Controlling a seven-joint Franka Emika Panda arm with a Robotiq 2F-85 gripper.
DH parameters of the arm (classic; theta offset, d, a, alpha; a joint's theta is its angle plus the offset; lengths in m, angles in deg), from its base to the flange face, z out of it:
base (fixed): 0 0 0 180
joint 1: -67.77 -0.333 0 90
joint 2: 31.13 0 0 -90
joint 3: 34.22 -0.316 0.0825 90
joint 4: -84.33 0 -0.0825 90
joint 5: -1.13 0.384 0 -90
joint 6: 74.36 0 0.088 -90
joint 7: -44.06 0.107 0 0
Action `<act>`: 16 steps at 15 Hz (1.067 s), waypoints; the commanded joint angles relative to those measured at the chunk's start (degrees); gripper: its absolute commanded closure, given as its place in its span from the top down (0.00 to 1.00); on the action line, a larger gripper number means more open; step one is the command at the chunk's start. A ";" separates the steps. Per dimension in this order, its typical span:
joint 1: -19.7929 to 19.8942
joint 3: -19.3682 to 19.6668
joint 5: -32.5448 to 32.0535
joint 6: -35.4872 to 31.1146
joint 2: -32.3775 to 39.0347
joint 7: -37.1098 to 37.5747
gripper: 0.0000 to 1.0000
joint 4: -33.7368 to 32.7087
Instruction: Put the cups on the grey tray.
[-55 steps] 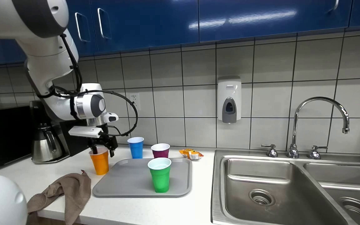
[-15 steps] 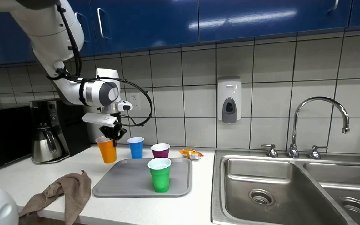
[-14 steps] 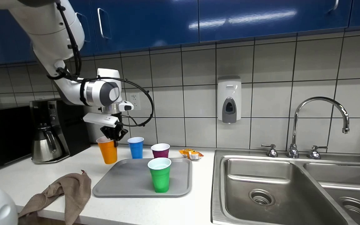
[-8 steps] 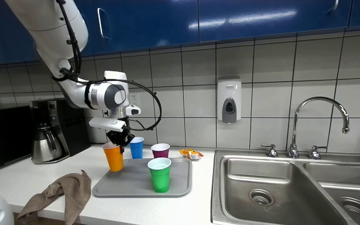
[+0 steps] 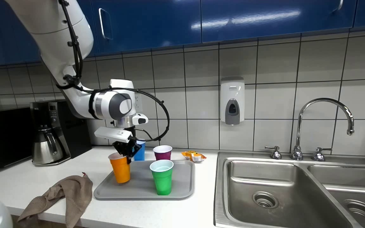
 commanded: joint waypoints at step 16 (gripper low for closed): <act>-0.18 0.82 -5.40 0.59 -4.46 3.20 1.00 4.29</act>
